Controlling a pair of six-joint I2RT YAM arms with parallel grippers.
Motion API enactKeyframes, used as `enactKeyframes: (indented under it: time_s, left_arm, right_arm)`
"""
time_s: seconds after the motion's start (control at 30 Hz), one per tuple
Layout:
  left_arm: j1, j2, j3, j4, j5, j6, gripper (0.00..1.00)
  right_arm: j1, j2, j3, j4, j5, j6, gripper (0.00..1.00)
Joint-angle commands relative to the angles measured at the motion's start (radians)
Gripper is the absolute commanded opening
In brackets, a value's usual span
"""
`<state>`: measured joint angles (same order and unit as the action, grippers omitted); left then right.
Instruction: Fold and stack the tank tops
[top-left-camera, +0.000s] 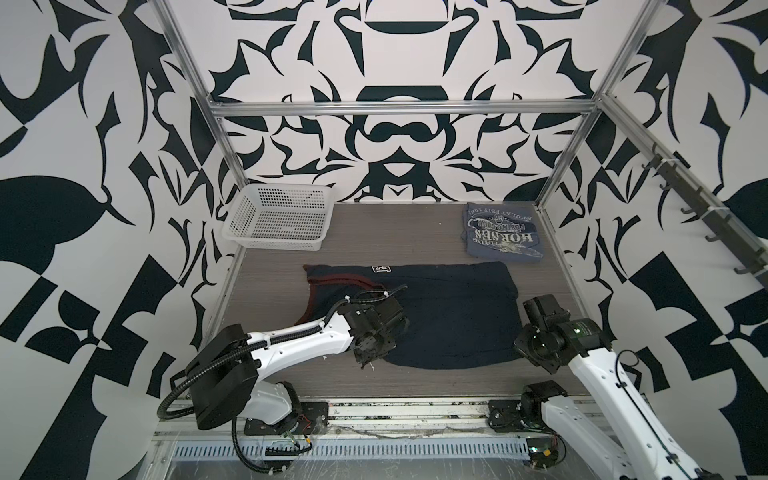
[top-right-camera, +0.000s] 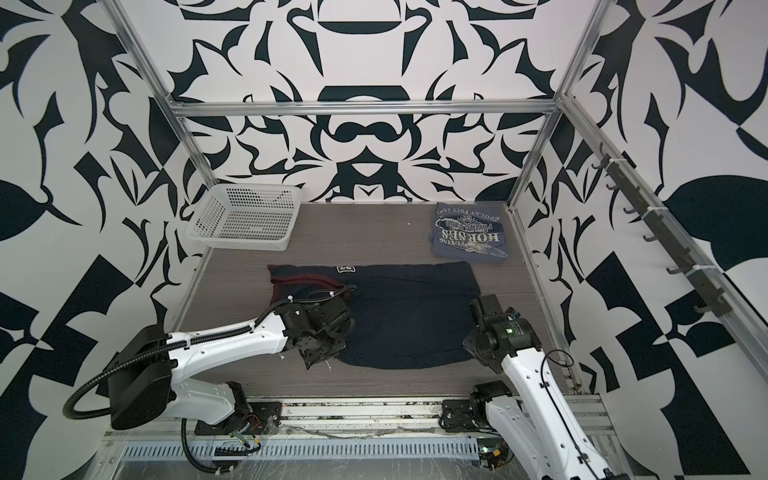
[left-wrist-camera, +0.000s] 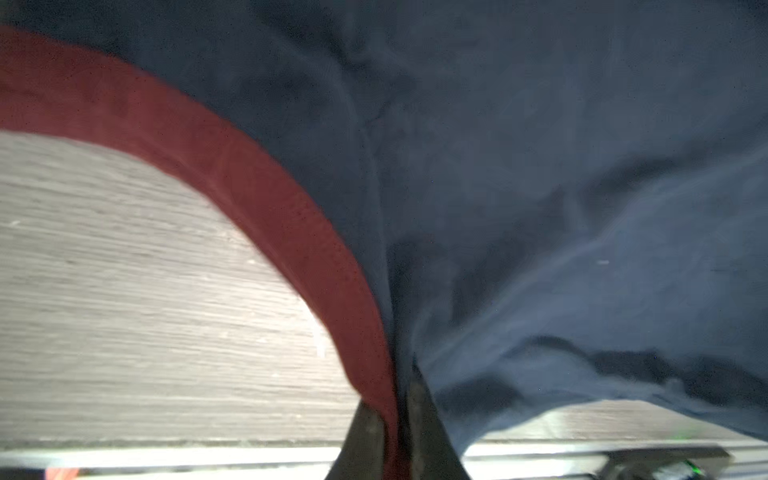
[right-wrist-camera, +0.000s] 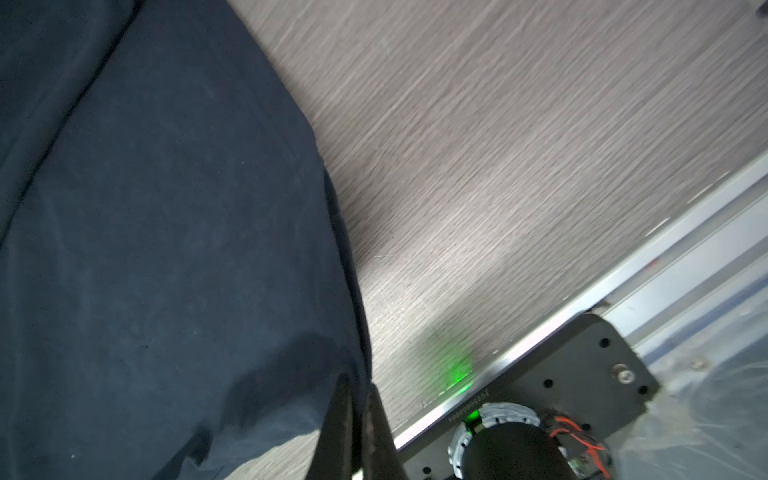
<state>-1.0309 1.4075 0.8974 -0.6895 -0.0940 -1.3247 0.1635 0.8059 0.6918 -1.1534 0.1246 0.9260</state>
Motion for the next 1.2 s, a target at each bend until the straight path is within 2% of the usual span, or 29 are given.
enactKeyframes:
  time_s: [0.0, 0.17, 0.27, 0.4, 0.6, 0.97, 1.07, 1.13, 1.17]
  left_arm:
    - [0.043, 0.03, 0.083, -0.023, -0.018, 0.049, 0.14]
    - [0.13, 0.143, 0.189, -0.006, -0.022, 0.143, 0.15]
    - [0.186, 0.195, 0.216, 0.031, 0.012, 0.169, 0.17]
    - [0.256, 0.253, 0.237, 0.076, 0.066, 0.187, 0.19]
    - [0.308, 0.343, 0.296, 0.104, 0.094, 0.209, 0.21]
    - [0.391, 0.438, 0.338, 0.133, 0.085, 0.211, 0.32]
    - [0.414, 0.453, 0.333, 0.154, 0.092, 0.208, 0.42]
    - [0.425, 0.454, 0.336, 0.151, 0.083, 0.211, 0.5]
    - [0.431, 0.448, 0.335, 0.145, 0.074, 0.212, 0.52]
  right_arm:
    - [-0.029, 0.102, 0.091, 0.099, 0.035, -0.09, 0.0]
    - [-0.156, 0.273, 0.158, 0.244, -0.023, -0.211, 0.0]
    - [-0.225, 0.372, 0.188, 0.312, -0.064, -0.263, 0.0]
    - [-0.233, 0.483, 0.239, 0.386, -0.111, -0.312, 0.0]
    - [-0.237, 0.595, 0.279, 0.453, -0.084, -0.317, 0.0]
    - [-0.283, 0.733, 0.34, 0.496, -0.057, -0.322, 0.0]
    - [-0.286, 0.748, 0.351, 0.506, -0.054, -0.329, 0.08]
    - [-0.288, 0.754, 0.365, 0.496, -0.047, -0.336, 0.22]
    - [-0.287, 0.756, 0.373, 0.487, -0.044, -0.341, 0.24]
